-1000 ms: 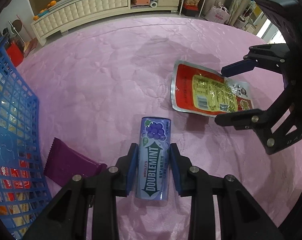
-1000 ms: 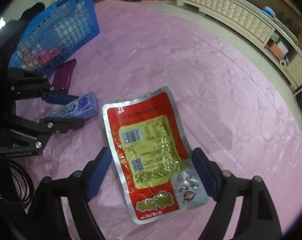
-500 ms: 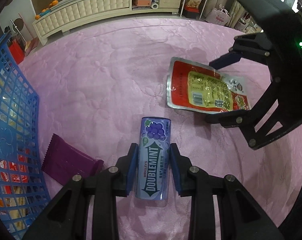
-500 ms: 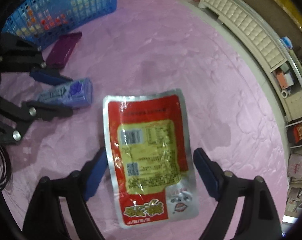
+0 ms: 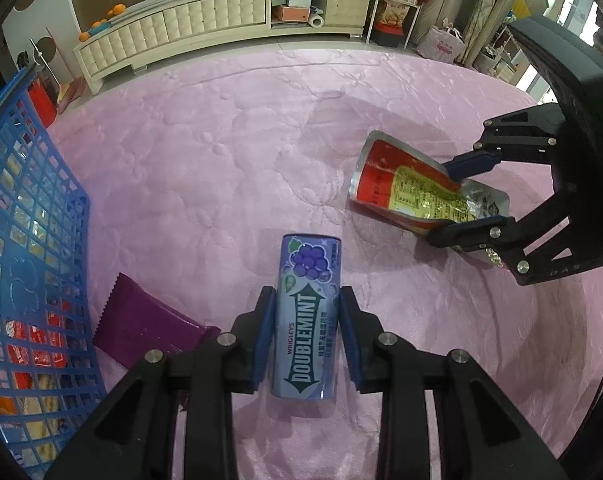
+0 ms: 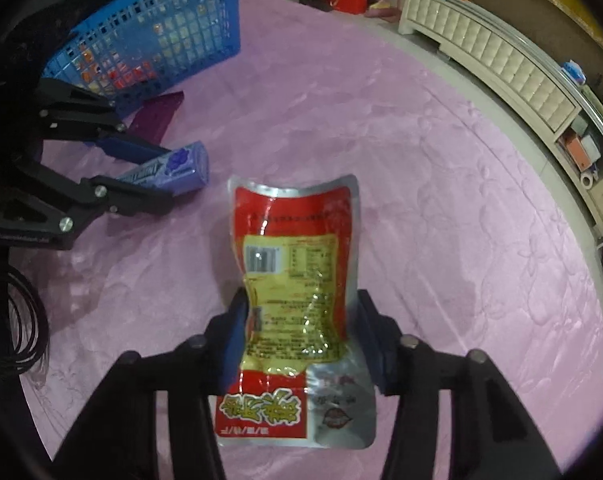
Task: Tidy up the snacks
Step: 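Grasp the red-and-yellow sauce packet with the right tool while the left tool holds the tube, then carry the tube and sauce packet over the blue basket with both tools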
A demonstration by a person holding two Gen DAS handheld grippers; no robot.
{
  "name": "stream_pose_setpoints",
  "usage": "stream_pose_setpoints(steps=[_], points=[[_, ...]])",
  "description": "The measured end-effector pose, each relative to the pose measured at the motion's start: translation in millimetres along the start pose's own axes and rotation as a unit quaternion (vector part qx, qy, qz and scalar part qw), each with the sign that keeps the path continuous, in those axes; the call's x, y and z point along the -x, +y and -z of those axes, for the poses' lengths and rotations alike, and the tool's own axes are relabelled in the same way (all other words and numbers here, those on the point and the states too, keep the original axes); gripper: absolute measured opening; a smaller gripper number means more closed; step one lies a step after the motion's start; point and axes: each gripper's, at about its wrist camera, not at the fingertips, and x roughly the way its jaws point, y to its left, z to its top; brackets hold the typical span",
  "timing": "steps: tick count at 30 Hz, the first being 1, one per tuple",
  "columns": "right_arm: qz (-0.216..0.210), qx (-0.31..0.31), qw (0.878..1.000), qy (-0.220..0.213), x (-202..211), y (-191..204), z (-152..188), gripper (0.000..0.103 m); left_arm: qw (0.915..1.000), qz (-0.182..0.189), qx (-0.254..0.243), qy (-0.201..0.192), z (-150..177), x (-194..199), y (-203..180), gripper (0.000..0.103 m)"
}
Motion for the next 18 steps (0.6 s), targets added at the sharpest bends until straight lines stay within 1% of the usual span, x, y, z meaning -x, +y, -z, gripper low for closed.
stream_pose_setpoints(steps=[3,5,6,7,9,10,13,15,18], points=[[0.002,0.001,1.0,0.003,-1.9,0.7,-3.7,0.055,1.0,0.0,0.001,0.004,2.2,-3.1,-2.9,0.029],[0.007,-0.006,1.0,-0.003,1.7,4.6,-2.6,0.053,1.0,0.001,0.002,0.003,0.5,-3.5,-3.4,0.029],[0.012,-0.011,1.0,-0.009,1.7,6.2,-1.6,0.051,1.0,0.003,0.002,0.002,-1.0,-3.3,-3.4,0.029],[0.015,-0.018,1.0,-0.016,2.4,8.9,-0.1,0.044,1.0,0.003,0.002,0.0,-1.8,-2.8,-3.6,0.029],[0.029,-0.032,0.999,-0.022,6.5,17.6,3.0,0.039,1.0,0.004,0.001,-0.003,-2.5,0.5,-1.8,0.029],[0.036,-0.045,0.998,-0.028,6.6,18.9,4.1,0.039,1.0,0.005,-0.001,-0.006,-1.8,4.1,-2.0,0.029],[0.033,-0.097,0.994,-0.048,10.2,22.6,10.4,0.039,0.9998,0.004,-0.005,-0.017,1.6,15.9,-1.3,0.029],[0.047,-0.117,0.99,-0.058,16.8,28.8,14.3,0.039,0.9997,0.005,-0.005,-0.024,3.7,25.1,0.0,0.029],[0.061,-0.128,0.987,-0.072,34.6,41.7,13.9,0.039,0.9993,0.003,-0.006,-0.038,5.9,44.2,0.8,0.029]])
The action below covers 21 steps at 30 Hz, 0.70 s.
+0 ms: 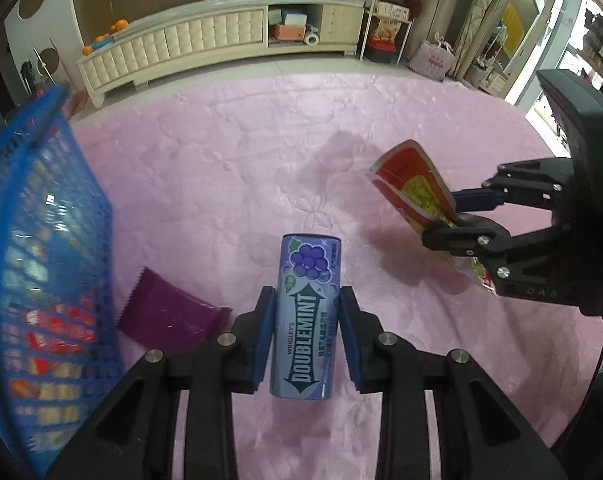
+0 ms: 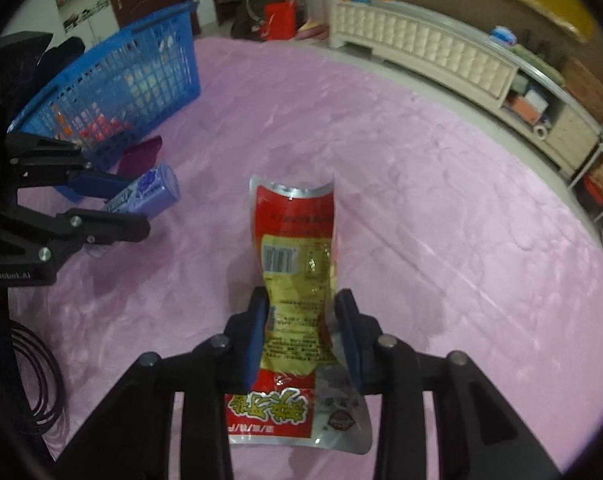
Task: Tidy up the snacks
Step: 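Carry the tube and sauce packet over the blue basket with both tools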
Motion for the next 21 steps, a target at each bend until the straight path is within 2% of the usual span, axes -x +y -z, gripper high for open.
stream_pose_setpoints(steps=[9,21], points=[[0.037,0.007,0.996,-0.076,84.3,43.2,-24.5,0.039,0.998,-0.01,-0.007,-0.061,4.5,76.7,2.0,0.029],[0.071,0.009,0.988,-0.14,162.7,115.7,-62.4,0.039,0.9894,-0.031,0.015,-0.141,20.5,180.7,46.9,0.029]])
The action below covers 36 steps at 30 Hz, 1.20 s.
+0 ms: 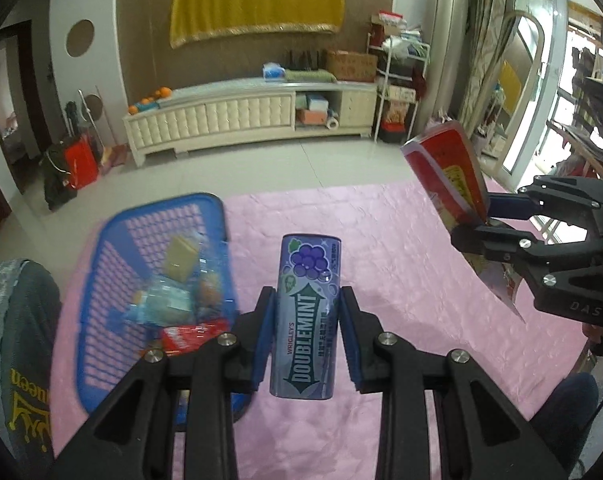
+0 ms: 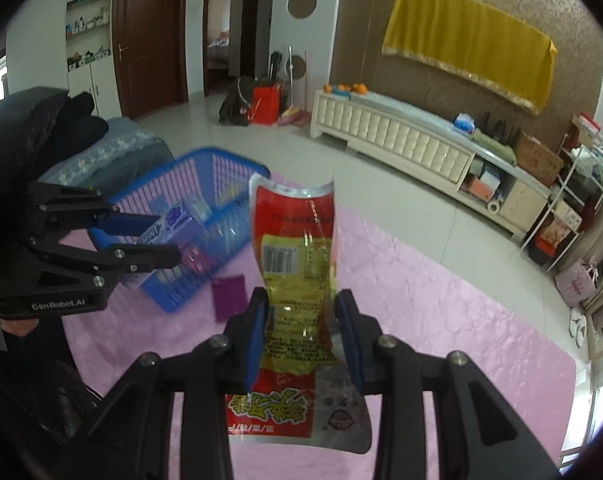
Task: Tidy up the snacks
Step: 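Carry the tube and sauce packet over the blue basket with both tools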
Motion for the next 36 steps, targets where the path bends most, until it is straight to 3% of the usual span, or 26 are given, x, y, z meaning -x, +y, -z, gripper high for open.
stream_pose_setpoints(steps=[7,16,23,25,36], points=[[-0.013,-0.003,1.0,-0.01,5.2,38.4,-26.0,0.039,0.9996,-0.017,0.012,-0.022,6.9,40.6,41.9,0.029],[-0.032,0.016,0.999,-0.002,-19.5,84.3,-50.2,0.039,0.9978,-0.042,0.042,-0.03,12.4,60.0,95.7,0.029],[-0.034,0.019,0.999,0.022,-48.2,107.7,-64.2,0.039,0.9965,-0.05,0.062,-0.026,21.2,63.6,124.9,0.029],[-0.033,0.019,0.999,0.038,-60.3,115.0,-68.7,0.036,0.9961,-0.053,0.066,-0.026,23.0,63.1,130.4,0.029],[-0.048,0.008,0.994,0.097,-120.4,133.5,-74.7,0.034,0.9956,-0.037,0.086,-0.005,34.3,39.2,158.9,0.029]])
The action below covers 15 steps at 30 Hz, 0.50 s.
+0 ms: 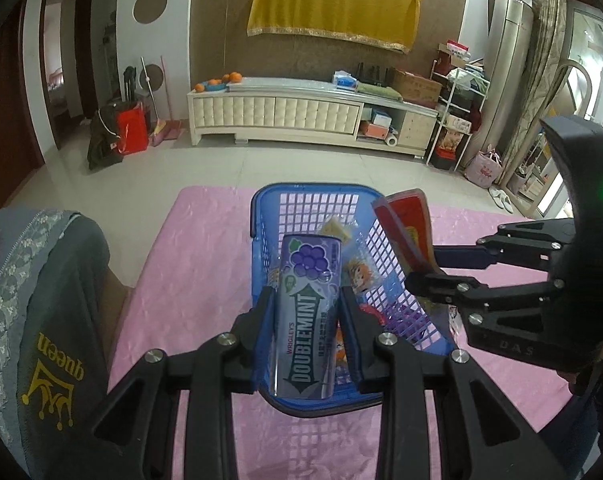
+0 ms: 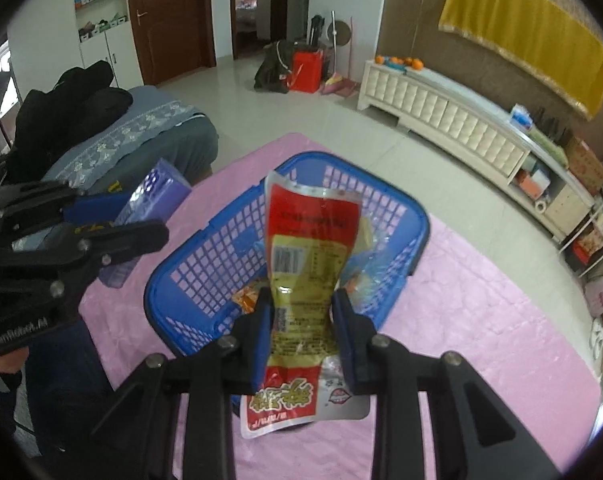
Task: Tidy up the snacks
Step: 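Carry the tube and sauce packet over the blue basket with both tools, then open the right tool to drop the sauce packet into the basket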
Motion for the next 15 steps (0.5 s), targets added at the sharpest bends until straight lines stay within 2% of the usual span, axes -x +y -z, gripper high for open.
stream_pose_setpoints(steps=[8,11,15], points=[[0.011,-0.016,0.999,0.039,-36.5,1.6,-13.2,0.034,0.9997,0.012,0.013,0.016,4.6,-19.9,12.4,0.03],[-0.003,-0.034,0.998,0.046,-44.5,0.9,-12.7,0.034,0.9996,0.015,0.014,0.019,7.4,-23.0,14.6,0.03],[0.013,-0.019,0.998,0.056,-51.8,8.3,-13.5,0.034,0.9994,0.014,0.018,0.025,8.2,-25.5,18.4,0.03]])
